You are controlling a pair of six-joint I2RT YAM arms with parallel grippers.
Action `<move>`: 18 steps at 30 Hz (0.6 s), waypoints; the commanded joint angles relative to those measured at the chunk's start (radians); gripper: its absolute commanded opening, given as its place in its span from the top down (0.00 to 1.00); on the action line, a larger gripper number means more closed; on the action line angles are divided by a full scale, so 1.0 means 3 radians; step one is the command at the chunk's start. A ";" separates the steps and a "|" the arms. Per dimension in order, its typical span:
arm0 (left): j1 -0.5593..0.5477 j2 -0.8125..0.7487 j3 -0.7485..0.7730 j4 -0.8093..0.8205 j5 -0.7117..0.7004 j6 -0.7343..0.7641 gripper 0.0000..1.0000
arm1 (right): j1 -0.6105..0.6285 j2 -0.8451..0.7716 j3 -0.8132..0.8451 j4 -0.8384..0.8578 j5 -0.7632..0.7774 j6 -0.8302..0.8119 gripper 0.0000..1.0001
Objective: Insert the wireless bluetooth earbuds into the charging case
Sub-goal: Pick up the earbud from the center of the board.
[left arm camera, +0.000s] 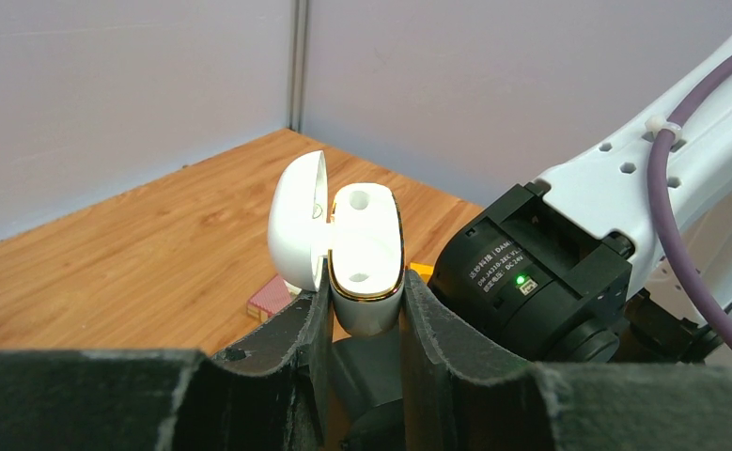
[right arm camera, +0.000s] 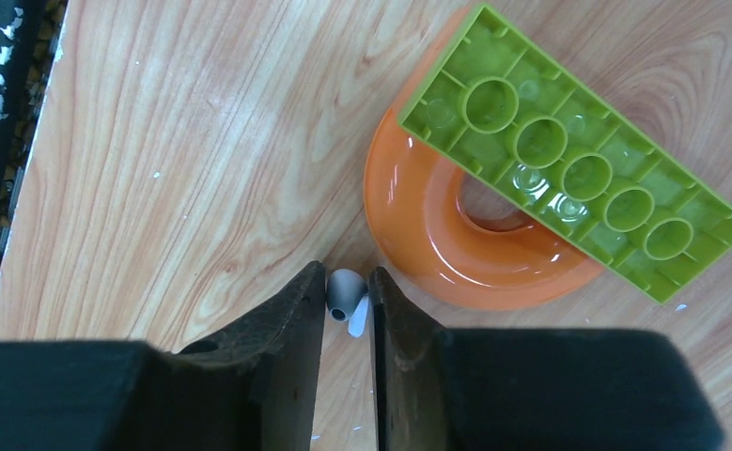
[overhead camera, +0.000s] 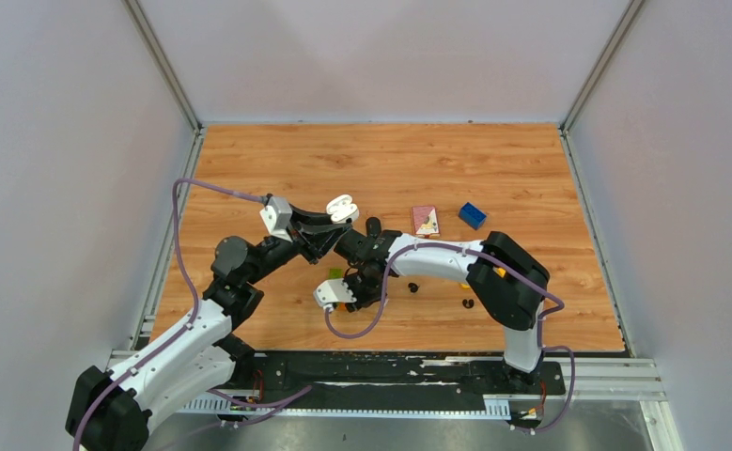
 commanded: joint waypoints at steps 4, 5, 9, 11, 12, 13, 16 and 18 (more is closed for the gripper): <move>0.0015 0.0028 0.0008 0.0144 0.0015 0.0000 1.00 | 0.0020 -0.0037 -0.0045 0.0077 0.0110 0.0052 0.68; 0.0018 0.0033 0.0008 0.0146 0.0017 -0.0002 1.00 | 0.0020 -0.0032 -0.0051 0.0077 0.0129 0.0056 0.68; 0.0015 0.0036 0.0004 0.0147 0.0024 -0.0002 1.00 | 0.0020 -0.0005 -0.0066 0.0082 0.0154 0.0075 0.69; 0.0015 0.0038 0.0003 0.0142 0.0025 0.0002 1.00 | 0.0019 0.0013 -0.0057 0.0087 0.0160 0.0079 0.71; 0.0018 0.0039 0.0003 0.0142 0.0022 0.0002 1.00 | 0.0019 0.0025 -0.0052 0.0089 0.0172 0.0078 0.72; 0.0018 0.0040 0.0003 0.0142 0.0020 0.0005 1.00 | 0.0020 0.0032 -0.0049 0.0085 0.0187 0.0085 0.73; 0.0019 0.0041 0.0006 0.0142 0.0026 0.0007 1.00 | 0.0020 0.0051 -0.0047 0.0073 0.0230 0.0089 0.73; 0.0018 0.0042 0.0008 0.0142 0.0028 0.0008 1.00 | 0.0017 0.0062 -0.0052 0.0056 0.0238 0.0103 0.72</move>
